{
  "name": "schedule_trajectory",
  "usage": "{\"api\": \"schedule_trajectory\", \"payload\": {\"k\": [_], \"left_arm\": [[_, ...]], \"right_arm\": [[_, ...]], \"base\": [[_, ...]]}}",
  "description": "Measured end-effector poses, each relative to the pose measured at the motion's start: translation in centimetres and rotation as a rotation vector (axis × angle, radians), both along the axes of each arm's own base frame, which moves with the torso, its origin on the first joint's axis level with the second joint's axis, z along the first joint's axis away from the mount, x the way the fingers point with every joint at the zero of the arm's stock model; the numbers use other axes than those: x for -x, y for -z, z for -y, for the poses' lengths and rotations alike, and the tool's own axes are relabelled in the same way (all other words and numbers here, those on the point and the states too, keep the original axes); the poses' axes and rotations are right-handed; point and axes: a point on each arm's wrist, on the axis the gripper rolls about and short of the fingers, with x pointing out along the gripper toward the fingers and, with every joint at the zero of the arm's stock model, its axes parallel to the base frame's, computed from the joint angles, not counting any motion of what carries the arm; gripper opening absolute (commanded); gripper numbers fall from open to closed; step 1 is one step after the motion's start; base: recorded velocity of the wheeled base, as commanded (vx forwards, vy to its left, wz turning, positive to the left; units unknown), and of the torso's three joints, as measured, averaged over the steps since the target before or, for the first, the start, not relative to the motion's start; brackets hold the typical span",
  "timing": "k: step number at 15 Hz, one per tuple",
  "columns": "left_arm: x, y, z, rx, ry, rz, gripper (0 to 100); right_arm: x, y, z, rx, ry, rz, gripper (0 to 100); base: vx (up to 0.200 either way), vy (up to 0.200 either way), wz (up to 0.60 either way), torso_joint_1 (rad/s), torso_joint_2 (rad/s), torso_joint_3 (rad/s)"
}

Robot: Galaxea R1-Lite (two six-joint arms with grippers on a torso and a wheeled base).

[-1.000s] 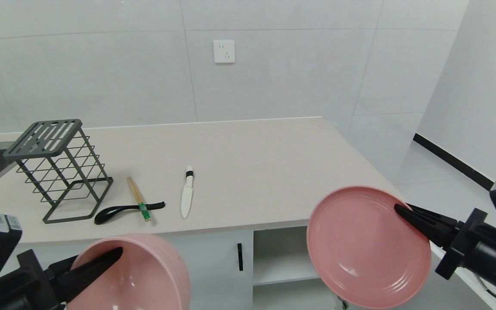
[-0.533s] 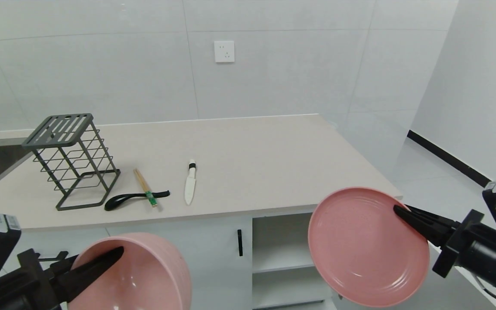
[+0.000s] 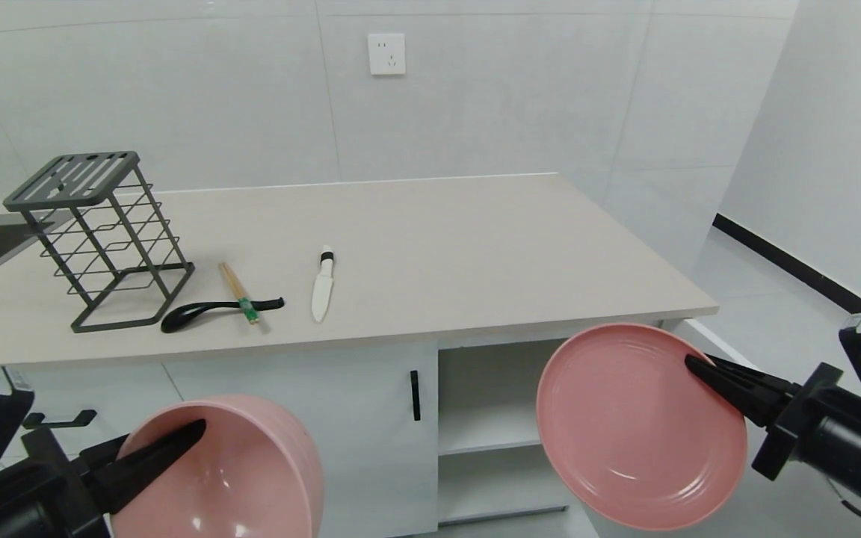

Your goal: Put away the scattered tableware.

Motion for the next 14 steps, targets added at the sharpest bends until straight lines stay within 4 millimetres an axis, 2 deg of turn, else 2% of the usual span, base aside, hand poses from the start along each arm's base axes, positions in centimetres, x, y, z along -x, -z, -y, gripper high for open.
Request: {"api": "schedule_trajectory", "payload": {"k": [8, 14], "left_arm": [[-1.4, 1.0, -0.2, -0.009, -0.050, -0.099, 0], [-1.6, 1.5, -0.1, -0.017, -0.051, -0.130, 0]], "right_arm": [[0.0, -0.2, 0.7, -0.004, 0.038, 0.012, 0], [-0.1, -0.2, 0.7, -0.004, 0.042, 0.011, 0]], "base": [[0.000, 0.000, 0.00, -0.213, 0.49, 0.272], [0.000, 0.000, 0.00, -0.183, 0.47, 0.273]]}}
